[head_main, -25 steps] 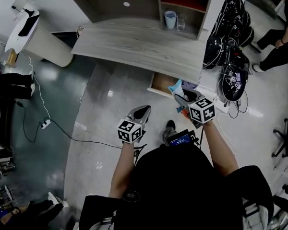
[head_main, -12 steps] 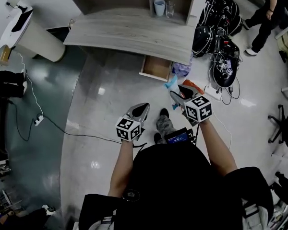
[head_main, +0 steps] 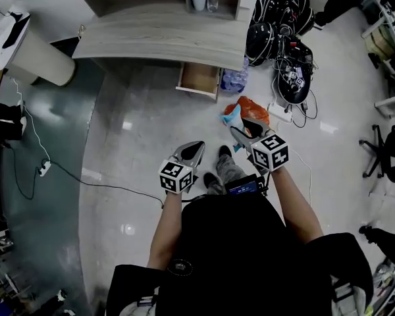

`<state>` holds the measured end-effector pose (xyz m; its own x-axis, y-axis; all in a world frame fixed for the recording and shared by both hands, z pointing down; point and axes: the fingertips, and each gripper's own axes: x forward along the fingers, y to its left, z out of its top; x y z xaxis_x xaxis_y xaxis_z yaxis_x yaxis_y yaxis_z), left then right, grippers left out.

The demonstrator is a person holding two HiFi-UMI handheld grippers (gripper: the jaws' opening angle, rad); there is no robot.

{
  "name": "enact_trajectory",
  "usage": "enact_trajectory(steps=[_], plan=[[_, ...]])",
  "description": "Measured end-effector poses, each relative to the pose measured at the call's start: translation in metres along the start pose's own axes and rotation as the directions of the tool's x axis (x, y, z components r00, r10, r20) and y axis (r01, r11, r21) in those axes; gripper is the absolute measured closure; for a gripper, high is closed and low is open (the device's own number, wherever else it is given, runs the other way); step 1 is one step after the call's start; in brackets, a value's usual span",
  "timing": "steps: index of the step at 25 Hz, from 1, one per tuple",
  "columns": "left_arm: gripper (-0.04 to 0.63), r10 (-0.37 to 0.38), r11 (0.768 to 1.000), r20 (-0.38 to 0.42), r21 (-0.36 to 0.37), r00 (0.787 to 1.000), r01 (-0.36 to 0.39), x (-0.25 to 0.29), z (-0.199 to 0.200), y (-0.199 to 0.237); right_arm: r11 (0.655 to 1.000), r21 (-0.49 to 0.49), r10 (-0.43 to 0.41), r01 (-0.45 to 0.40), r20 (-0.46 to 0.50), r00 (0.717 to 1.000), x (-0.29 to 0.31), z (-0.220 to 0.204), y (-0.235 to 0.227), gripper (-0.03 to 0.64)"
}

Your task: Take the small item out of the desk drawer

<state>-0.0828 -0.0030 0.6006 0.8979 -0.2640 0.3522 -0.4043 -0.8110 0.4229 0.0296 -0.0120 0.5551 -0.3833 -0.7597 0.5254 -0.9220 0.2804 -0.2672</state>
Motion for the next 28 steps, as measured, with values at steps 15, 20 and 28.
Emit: enact_trajectory(steps=[15,20,28], plan=[[0.595,0.001,0.999,0.009,0.04,1.0,-0.001,0.021,0.023,-0.024,1.0,-0.022,0.013,-0.012,0.023,1.0,-0.038,0.006,-0.021,0.443],[0.595,0.03,0.997,-0.001,0.069,1.0,-0.03,0.032,0.032,-0.042,0.999,-0.023,0.032,-0.031,0.039,0.999,-0.048,0.009,-0.034,0.444],[0.595,0.096,0.99,0.042,0.101,0.994,-0.1,0.032,0.05,-0.053,0.995,-0.044,0.088,-0.085,0.07,0.994,-0.052,0.022,-0.036,0.445]])
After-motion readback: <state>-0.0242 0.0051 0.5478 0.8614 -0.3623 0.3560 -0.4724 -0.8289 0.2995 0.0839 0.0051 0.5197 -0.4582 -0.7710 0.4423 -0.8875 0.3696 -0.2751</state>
